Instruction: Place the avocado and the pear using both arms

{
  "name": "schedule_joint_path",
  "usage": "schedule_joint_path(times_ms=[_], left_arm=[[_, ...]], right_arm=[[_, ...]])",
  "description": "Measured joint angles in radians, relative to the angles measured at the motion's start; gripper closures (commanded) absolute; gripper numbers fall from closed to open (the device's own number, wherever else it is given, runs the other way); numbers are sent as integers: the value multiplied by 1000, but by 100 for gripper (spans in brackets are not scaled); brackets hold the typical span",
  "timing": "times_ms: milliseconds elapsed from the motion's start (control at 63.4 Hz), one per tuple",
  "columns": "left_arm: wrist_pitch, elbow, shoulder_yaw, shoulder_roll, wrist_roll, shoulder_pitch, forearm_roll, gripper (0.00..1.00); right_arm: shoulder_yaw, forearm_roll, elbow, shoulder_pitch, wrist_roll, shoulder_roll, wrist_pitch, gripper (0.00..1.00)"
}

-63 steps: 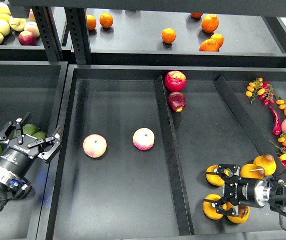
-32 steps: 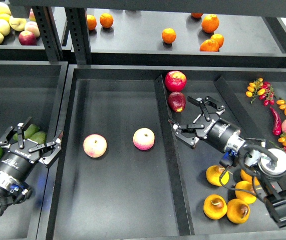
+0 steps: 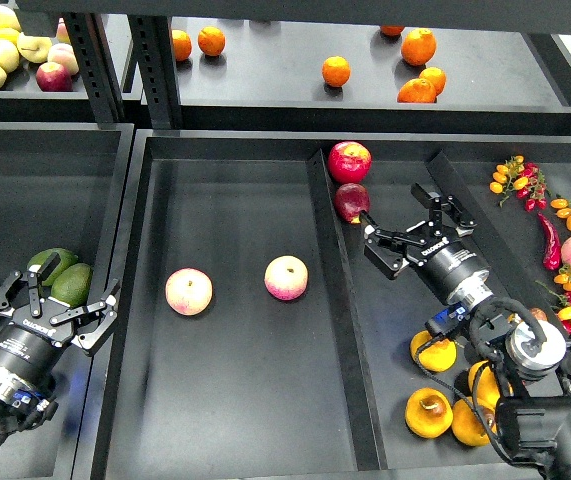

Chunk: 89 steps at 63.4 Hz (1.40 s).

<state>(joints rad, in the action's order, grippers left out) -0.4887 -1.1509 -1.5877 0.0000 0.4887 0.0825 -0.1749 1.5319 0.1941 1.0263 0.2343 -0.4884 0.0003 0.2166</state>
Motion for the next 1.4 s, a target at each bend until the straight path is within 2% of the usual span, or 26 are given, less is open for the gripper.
schedule_joint_path(times_ms=[316,458,663,900,1121,1405], left_arm=[[0,65,18,0,0,20,-12,1],[0,104,62,0,0,12,-83,1],[0,107,83,0,-3,-99,-171,1],[0,89,84,0,-83,-241,-159,1],[0,104,103,0,-150,-356,-100,1],[0,108,222,0,-260,-394,-73,1]], right_arm=[[-57,17,-87,-113,0,0,144,1],[-94,29,-100,-130,0,0,170,0],[-149,43,-32,-121,0,0,167,0],[-116,38,25,1,0,0,159,0],[-105,36,14,112,114,0,118,0],[-126,33,-28,105,134,0,113,0]])
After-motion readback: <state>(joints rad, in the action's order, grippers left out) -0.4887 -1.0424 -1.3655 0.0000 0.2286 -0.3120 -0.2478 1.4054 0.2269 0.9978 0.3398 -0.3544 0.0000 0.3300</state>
